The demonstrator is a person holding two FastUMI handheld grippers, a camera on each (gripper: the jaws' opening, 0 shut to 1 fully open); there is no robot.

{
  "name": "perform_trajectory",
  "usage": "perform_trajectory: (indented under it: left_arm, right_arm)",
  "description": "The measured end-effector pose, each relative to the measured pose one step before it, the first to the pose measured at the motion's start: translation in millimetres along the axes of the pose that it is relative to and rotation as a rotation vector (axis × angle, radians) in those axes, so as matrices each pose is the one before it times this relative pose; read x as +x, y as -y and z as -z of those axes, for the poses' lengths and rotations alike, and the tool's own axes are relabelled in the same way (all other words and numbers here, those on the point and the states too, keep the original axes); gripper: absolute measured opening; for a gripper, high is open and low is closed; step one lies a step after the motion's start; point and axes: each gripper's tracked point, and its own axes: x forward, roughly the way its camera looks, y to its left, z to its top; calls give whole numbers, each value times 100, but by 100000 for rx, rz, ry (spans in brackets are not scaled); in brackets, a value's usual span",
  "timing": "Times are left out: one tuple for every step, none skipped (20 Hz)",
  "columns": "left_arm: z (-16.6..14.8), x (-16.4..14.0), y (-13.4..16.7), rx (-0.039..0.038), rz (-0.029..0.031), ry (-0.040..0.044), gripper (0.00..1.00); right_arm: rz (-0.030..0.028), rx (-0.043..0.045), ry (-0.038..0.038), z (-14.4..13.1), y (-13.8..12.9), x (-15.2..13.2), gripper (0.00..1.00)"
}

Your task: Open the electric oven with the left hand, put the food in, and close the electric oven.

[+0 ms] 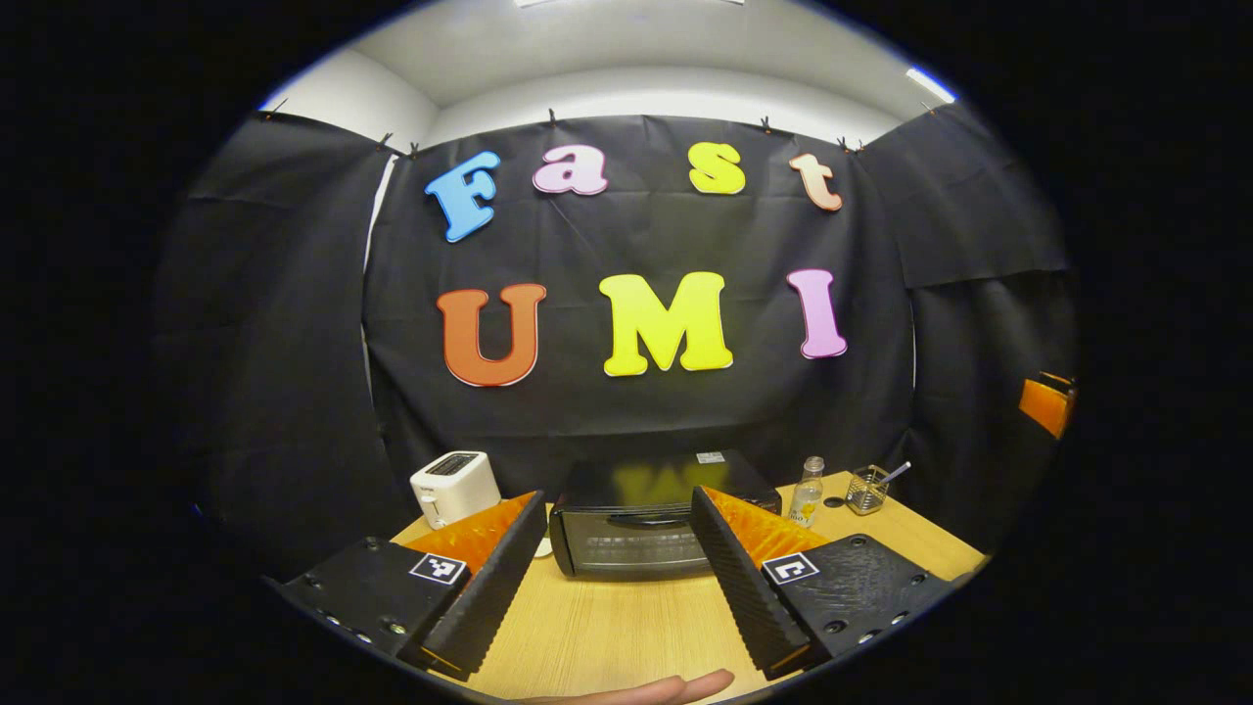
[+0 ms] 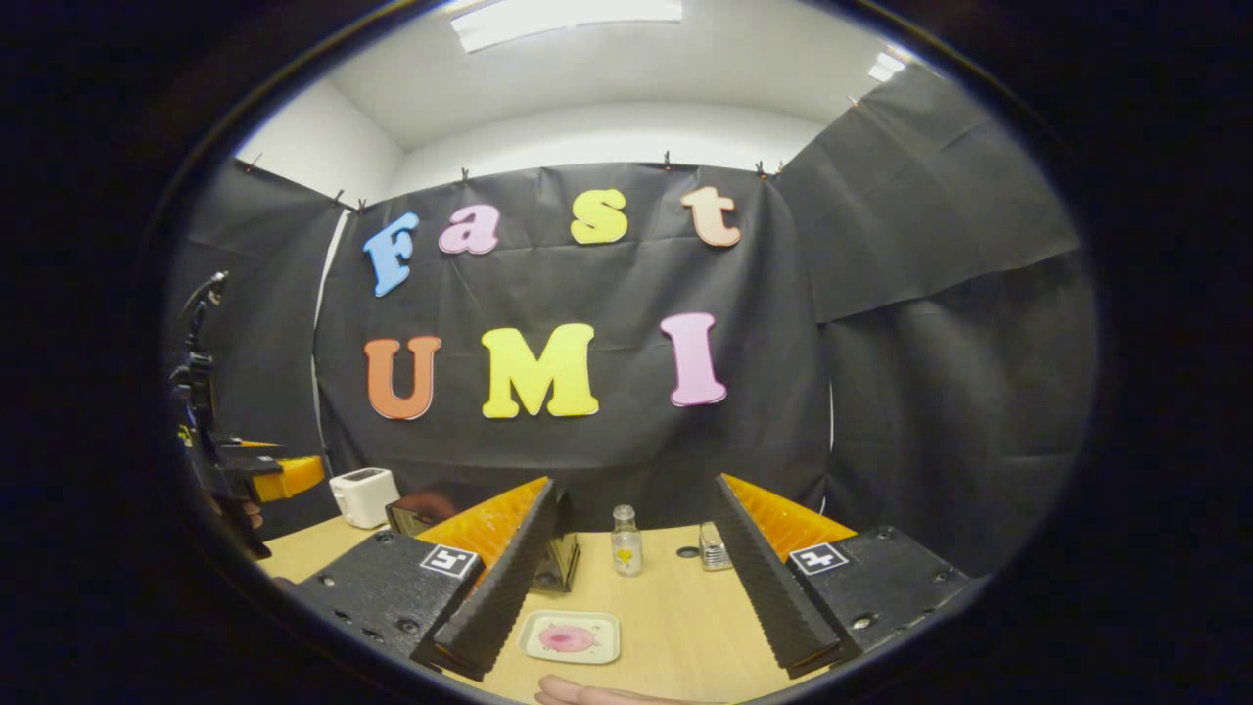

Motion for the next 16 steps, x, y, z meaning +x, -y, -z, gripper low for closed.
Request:
perform_trajectory:
  left_arm:
    - [795,1331,212,1291,816,-2779,94]
    - [664,1260,300,788,666,-2694,94]
    - [683,1293,327,273,1334,-2939,95]
    - [675,1316,299,-696,799,-2593,96]
    - [528,1371,271,-1116,762,-2346,96]
    - [428,1403,100,-866,136,-2499,89]
    - [457,1390,82,-1106,122,-2101,89]
    - [323,1496,176,-1138,253,-2069,96]
    - [352,1174,40,-1331,65,-2481,96]
    - [232,1245,311,-432,818,-1837,96]
    - [300,1049,212,-807,372,-1461,96]
    - [281,1047,130,-1219,301,-1910,96]
    - [421,878,219,-1714,321,-1831,96]
    - [502,852,20,-1830,-480,-2218,96]
    - [354,836,11,-2009,-698,-2462,96]
    - [356,706,-12,-1240,446,-1464,96]
  right_arm:
    - [-2179,509,-207,243,-396,212,96]
    - [-2219,341,130,-12,-395,214,100]
    - [-951,-70,69,161,127,312,100]
    - [-128,-240,394,-14,221,262,96]
    - [709,-324,305,51,321,228,96]
    - [1517,142,267,-82,413,212,96]
    - [1370,1111,339,21,149,142,96]
    - [-131,1487,389,-65,-34,241,100]
    - [-429,906,-357,106,12,-63,96]
    - [-107,661,-343,132,124,5,96]
    - [59,334,-504,283,304,123,96]
    - [-153,191,-520,149,125,149,96]
    - [-274,222,-486,192,85,268,96]
    - [43,290,-119,76,231,71,96]
    - [428,-99,28,157,242,182,96]
    - [1043,-574,482,-7,354,212,96]
